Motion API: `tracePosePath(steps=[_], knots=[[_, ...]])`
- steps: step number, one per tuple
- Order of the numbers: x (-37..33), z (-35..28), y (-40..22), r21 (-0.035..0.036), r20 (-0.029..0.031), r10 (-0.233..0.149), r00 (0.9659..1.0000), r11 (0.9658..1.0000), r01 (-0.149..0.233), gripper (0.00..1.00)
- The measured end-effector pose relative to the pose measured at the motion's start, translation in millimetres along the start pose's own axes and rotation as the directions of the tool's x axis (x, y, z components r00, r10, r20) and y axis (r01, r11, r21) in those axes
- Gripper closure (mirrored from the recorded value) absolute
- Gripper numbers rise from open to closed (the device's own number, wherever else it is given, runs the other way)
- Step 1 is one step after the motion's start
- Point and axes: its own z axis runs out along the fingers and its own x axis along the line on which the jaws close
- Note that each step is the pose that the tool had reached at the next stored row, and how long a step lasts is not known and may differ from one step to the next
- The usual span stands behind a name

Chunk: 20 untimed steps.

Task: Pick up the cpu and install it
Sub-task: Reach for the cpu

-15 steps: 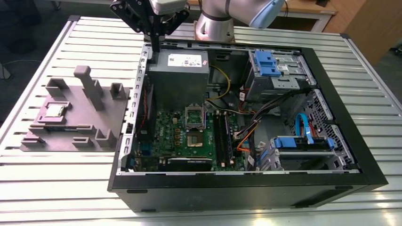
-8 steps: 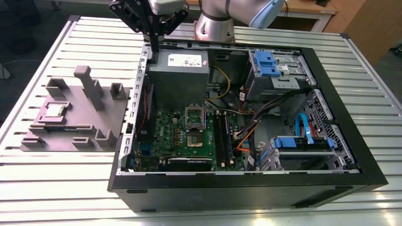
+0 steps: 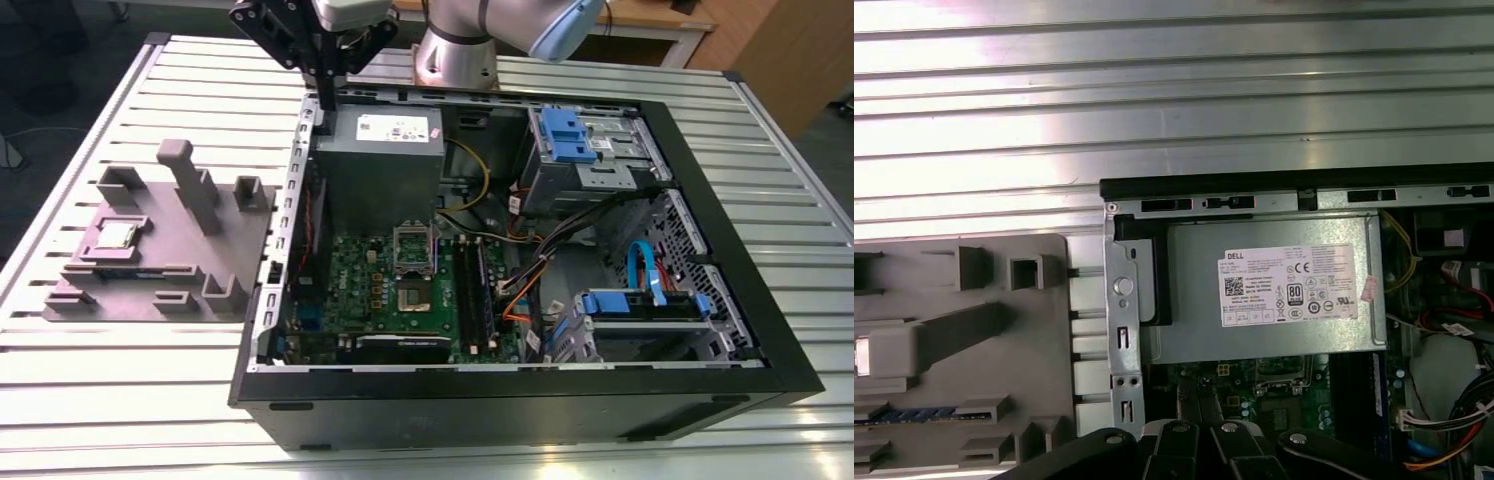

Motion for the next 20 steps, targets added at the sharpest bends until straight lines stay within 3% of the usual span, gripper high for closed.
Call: tracePosePath(steps=[20], knots=[[5.7, -0.1, -0.4, 0.0000, 0.0000, 0.000, 1.0000, 1.0000, 0.000, 0.90]])
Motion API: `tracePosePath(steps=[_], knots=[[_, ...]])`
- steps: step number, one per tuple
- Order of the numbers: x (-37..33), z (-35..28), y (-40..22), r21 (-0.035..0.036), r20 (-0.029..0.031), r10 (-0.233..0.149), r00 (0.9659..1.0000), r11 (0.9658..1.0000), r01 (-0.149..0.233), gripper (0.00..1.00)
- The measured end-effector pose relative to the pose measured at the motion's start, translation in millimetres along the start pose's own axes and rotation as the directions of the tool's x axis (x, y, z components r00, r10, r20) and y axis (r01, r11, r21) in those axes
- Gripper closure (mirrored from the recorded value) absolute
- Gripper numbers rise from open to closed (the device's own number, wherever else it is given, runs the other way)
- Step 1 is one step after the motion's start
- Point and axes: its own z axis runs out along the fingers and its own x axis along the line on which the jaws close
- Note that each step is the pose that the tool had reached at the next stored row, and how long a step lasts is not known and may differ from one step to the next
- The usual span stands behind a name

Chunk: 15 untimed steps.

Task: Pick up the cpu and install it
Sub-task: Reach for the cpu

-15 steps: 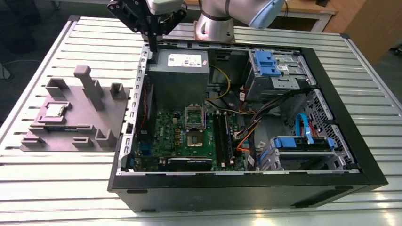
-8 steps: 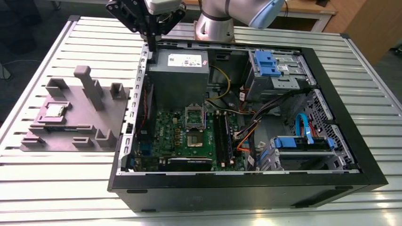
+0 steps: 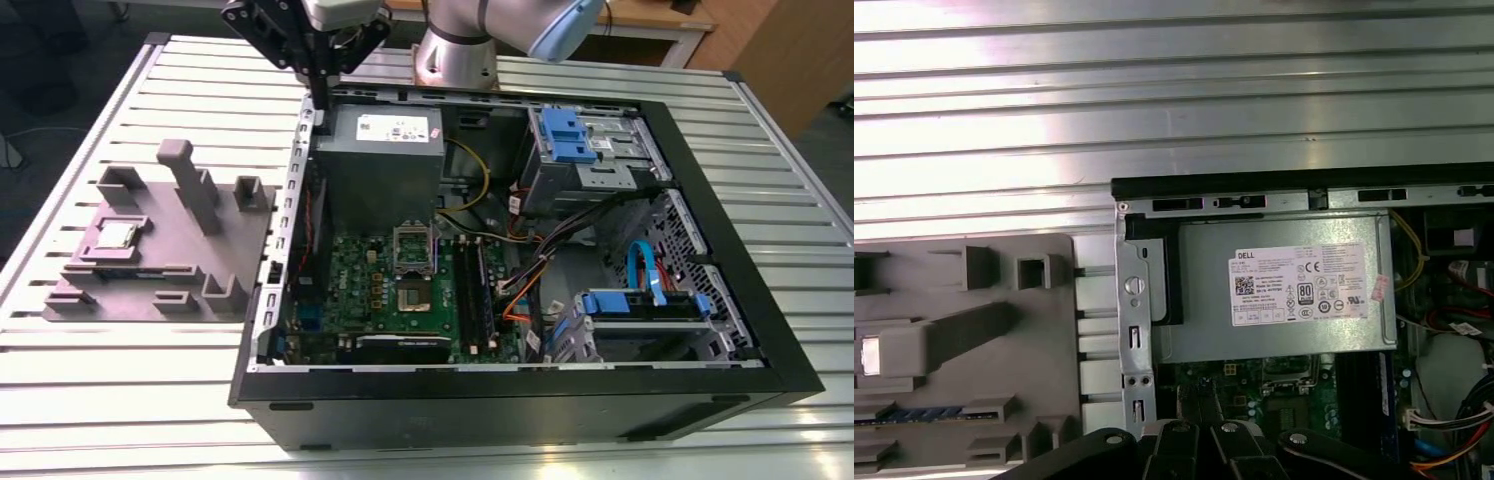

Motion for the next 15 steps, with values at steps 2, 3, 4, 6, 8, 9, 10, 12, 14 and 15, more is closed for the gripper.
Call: tracePosePath(steps=[2, 3, 4, 6, 8, 9, 10, 12, 14, 15], knots=[[0.7, 0.0, -0.1, 0.0000, 0.0000, 0.000, 1.0000, 1.0000, 0.000, 0.90], [1.0, 0.0, -0.1, 0.0000, -0.0001, 0.000, 1.0000, 1.0000, 0.000, 0.90], [1.2, 0.0, -0.1, 0.0000, 0.0000, 0.000, 1.0000, 1.0000, 0.000, 0.90], [1.8, 0.0, -0.1, 0.0000, 0.0000, 0.000, 1.0000, 1.0000, 0.000, 0.90], [2.4, 0.0, -0.2, 0.0000, 0.0000, 0.000, 1.0000, 1.0000, 0.000, 0.90], [2.7, -0.1, -0.2, 0.0000, 0.0000, 0.000, 1.0000, 1.0000, 0.000, 0.90], [3.0, -0.1, -0.2, 0.0000, 0.0000, 0.000, 1.0000, 1.0000, 0.000, 0.90], [3.6, -0.1, -0.3, 0.0000, 0.0000, 0.000, 1.0000, 1.0000, 0.000, 0.90], [4.2, -0.1, -0.3, 0.0000, -0.0001, 0.000, 1.0000, 1.0000, 0.000, 0.90], [4.6, -0.1, -0.4, 0.0000, 0.0000, 0.000, 1.0000, 1.0000, 0.000, 0.90]])
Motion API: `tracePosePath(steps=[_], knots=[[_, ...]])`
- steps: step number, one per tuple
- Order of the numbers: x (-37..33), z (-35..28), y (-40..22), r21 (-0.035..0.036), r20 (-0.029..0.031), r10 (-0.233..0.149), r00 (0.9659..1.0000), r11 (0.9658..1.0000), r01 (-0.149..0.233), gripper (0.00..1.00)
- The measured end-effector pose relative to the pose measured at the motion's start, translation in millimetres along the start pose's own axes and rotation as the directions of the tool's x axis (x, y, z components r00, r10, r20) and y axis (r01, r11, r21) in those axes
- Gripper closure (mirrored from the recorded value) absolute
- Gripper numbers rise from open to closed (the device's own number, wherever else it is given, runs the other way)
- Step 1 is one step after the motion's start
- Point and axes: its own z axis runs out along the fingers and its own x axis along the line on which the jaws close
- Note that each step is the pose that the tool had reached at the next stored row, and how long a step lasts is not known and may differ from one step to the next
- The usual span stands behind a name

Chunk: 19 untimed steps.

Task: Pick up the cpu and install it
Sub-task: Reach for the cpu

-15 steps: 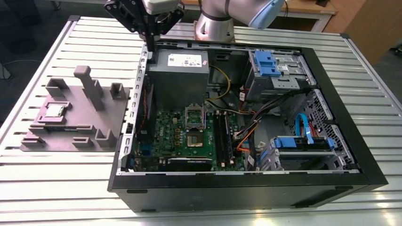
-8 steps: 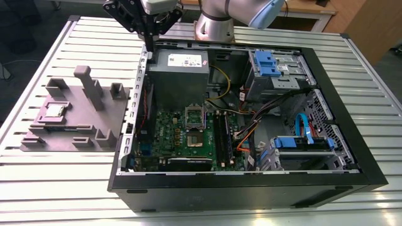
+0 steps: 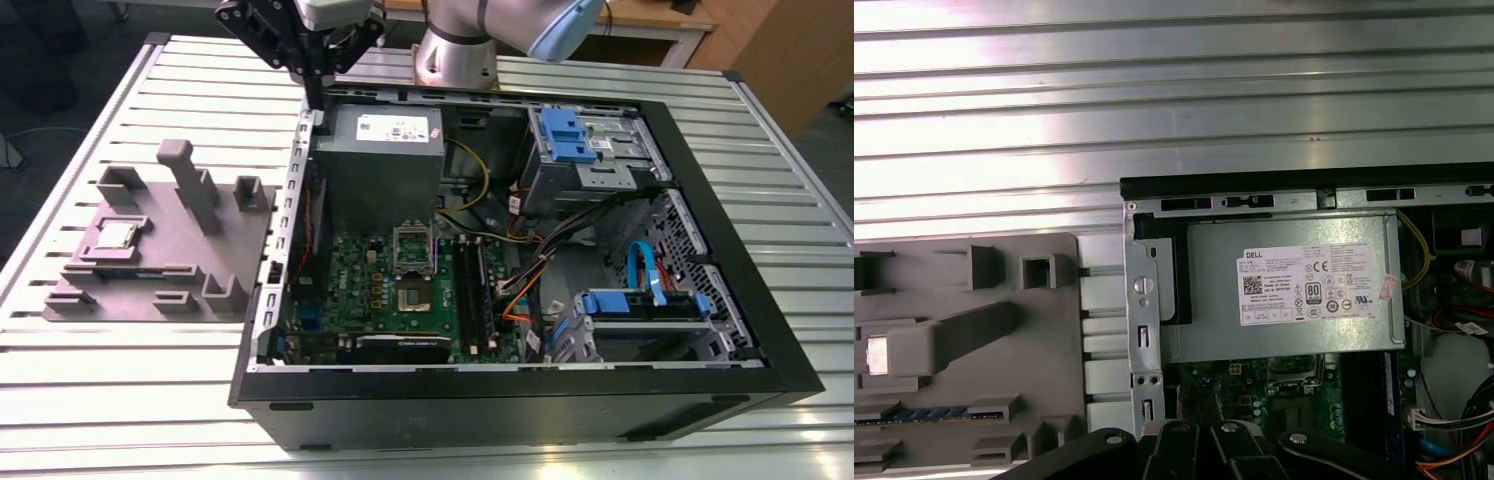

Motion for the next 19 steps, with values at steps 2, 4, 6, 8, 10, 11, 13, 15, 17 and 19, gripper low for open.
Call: tracePosePath(steps=[2, 4, 6, 8, 10, 11, 13, 15, 17, 19], knots=[[0.7, 0.0, -0.1, 0.0000, 0.0000, 0.000, 1.0000, 1.0000, 0.000, 0.90], [1.5, 0.0, -0.1, 0.0000, 0.0000, 0.000, 1.0000, 1.0000, 0.000, 0.90], [2.3, 0.0, -0.2, 0.0000, 0.0000, 0.000, 1.0000, 1.0000, 0.000, 0.90], [3.0, -0.1, -0.2, 0.0001, 0.0000, 0.000, 1.0000, 1.0000, 0.000, 0.90], [3.8, -0.1, -0.3, 0.0000, 0.0000, 0.000, 1.0000, 1.0000, 0.000, 0.90], [4.1, -0.1, -0.3, 0.0000, 0.0000, 0.000, 1.0000, 1.0000, 0.000, 0.90], [4.9, -0.1, -0.4, 0.0000, 0.0000, 0.000, 1.0000, 1.0000, 0.000, 0.90], [5.6, -0.1, -0.4, 0.0000, 0.0000, 0.000, 1.0000, 1.0000, 0.000, 0.90], [6.4, -0.1, -0.5, 0.0000, 0.0000, 0.000, 1.0000, 1.0000, 0.000, 0.90], [7.1, -0.2, -0.5, 0.0001, -0.0001, 0.000, 1.0000, 1.0000, 0.000, 0.90]])
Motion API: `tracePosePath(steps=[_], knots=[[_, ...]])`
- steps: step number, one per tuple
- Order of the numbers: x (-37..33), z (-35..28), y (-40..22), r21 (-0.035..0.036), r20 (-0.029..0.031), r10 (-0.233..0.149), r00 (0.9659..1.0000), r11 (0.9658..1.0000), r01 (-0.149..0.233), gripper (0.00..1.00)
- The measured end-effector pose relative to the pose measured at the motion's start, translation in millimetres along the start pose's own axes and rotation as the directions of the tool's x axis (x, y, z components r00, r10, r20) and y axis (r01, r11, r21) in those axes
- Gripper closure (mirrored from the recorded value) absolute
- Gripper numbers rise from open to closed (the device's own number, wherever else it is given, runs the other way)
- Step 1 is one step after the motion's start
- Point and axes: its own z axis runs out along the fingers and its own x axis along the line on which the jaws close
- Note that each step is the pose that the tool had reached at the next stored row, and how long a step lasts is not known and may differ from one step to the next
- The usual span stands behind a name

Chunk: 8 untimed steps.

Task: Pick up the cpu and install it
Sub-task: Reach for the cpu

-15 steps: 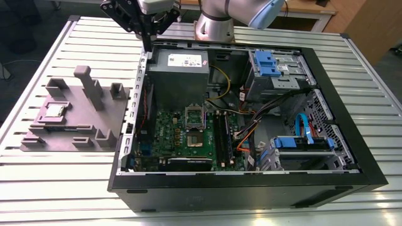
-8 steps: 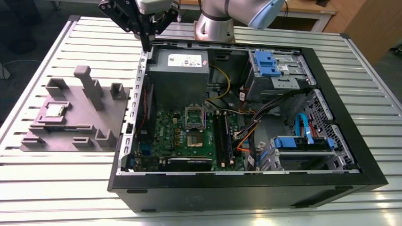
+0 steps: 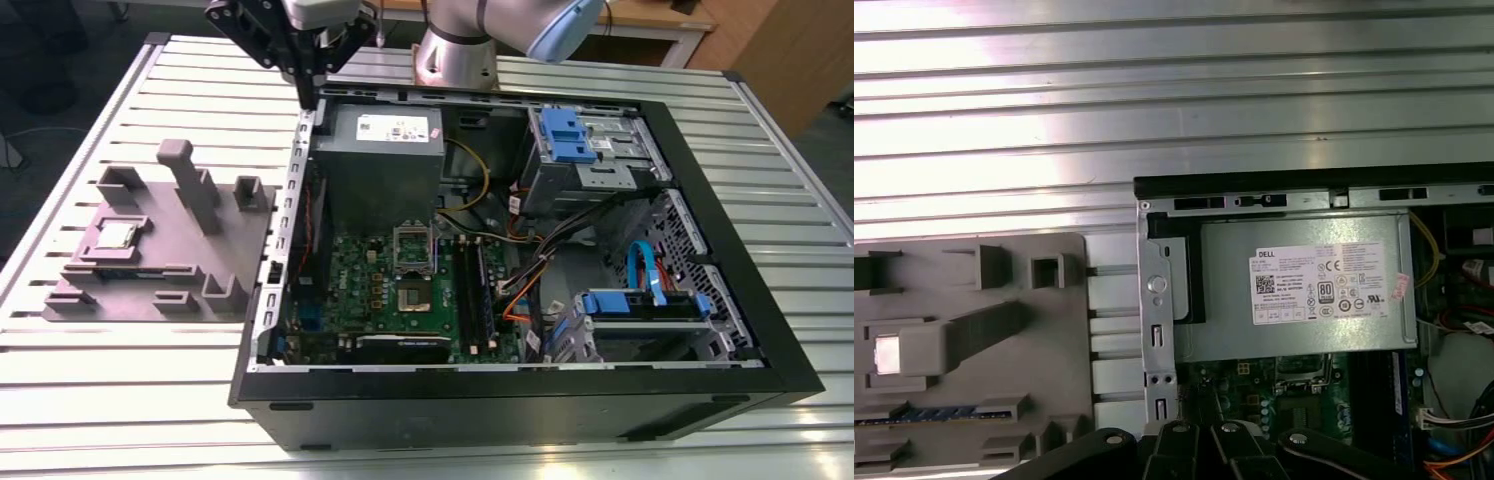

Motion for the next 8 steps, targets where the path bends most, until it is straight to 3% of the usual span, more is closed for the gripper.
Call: tracePosePath(steps=[8], knots=[[3.3, 0.0, -0.2, -0.0001, 0.0001, 0.000, 1.0000, 1.0000, 0.000, 0.90]])
